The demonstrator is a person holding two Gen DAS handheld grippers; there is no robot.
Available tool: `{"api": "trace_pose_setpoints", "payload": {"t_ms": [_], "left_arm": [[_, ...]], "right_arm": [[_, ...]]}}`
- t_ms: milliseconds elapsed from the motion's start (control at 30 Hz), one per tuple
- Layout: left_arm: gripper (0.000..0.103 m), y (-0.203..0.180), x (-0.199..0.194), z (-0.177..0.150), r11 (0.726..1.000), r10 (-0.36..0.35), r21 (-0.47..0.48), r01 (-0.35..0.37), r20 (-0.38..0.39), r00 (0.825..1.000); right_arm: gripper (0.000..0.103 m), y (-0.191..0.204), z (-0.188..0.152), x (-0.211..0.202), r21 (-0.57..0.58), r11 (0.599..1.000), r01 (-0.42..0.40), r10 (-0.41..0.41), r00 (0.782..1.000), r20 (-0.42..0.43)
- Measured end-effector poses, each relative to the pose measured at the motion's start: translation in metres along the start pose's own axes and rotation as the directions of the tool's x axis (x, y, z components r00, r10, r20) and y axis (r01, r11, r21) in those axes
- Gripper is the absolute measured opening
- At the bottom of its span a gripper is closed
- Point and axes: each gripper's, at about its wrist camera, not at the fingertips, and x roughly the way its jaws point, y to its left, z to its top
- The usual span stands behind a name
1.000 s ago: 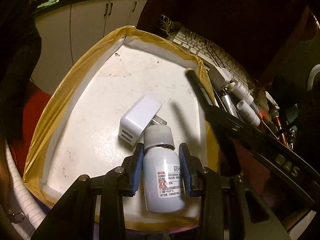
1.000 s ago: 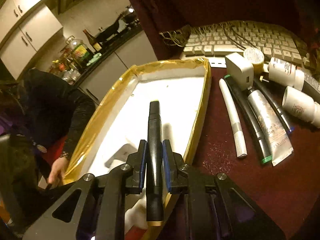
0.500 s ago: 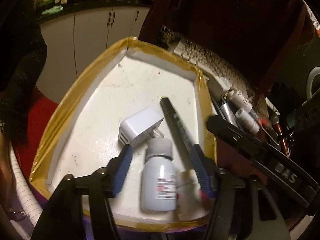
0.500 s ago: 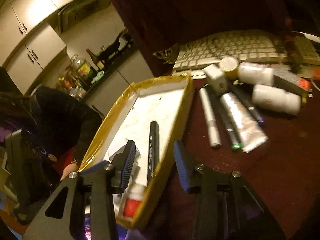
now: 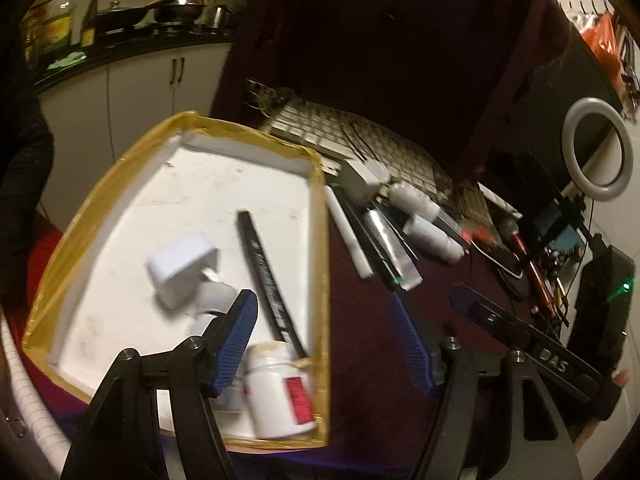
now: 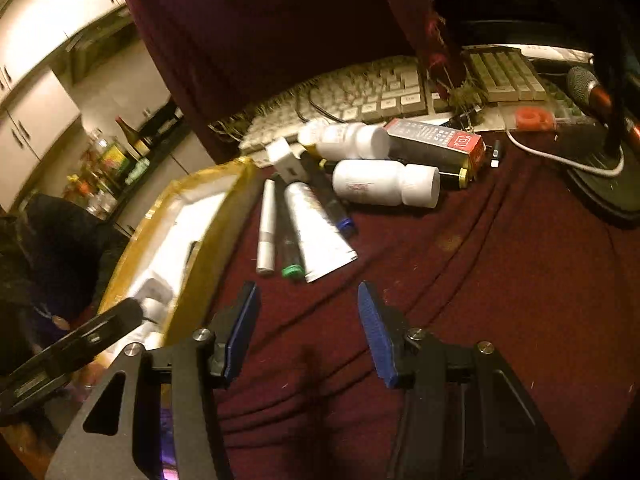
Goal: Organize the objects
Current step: 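Carry the bottle into the white tray with the left tool while the right tool drops the black marker there, then grasp the L'Occitane hand cream tube on the desk with the right tool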
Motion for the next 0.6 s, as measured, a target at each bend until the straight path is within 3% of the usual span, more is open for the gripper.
{"api": "trace_pose_setpoints", "payload": {"t_ms": [133, 200, 300, 433, 600], "left_arm": [[0.062, -0.012, 0.003, 0.000, 1.000, 0.005, 0.019, -0.005, -0.005, 1.000], [0.062, -0.013, 0.002, -0.001, 1.000, 0.005, 0.019, -0.005, -0.006, 1.000], [0.062, -0.013, -0.001, -0.002, 1.000, 0.010, 0.019, -0.010, -0.007, 1.000], [0.062, -0.008, -0.003, -0.002, 1.000, 0.011, -0.002, -0.011, 0.000, 1.000], [0.062, -0.005, -0.004, -0.003, 1.000, 0.004, -0.002, -0.004, 0.002, 1.000]], "right_arm": [[0.047, 0.005, 0.017, 0.026, -0.059, 0.995, 0.077, -0.080, 0.995, -0.055], [0.037, 0.007, 0.025, 0.035, -0.079, 0.994, 0.080, -0.086, 0.993, -0.078], [0.036, 0.020, 0.038, 0.044, -0.122, 0.992, 0.042, -0.054, 0.994, -0.093], [0.033, 0.027, 0.051, 0.067, -0.170, 0.981, 0.097, -0.116, 0.987, -0.107], [0.031, 0.027, 0.059, 0.085, -0.195, 0.975, 0.107, -0.133, 0.983, -0.127]]}}
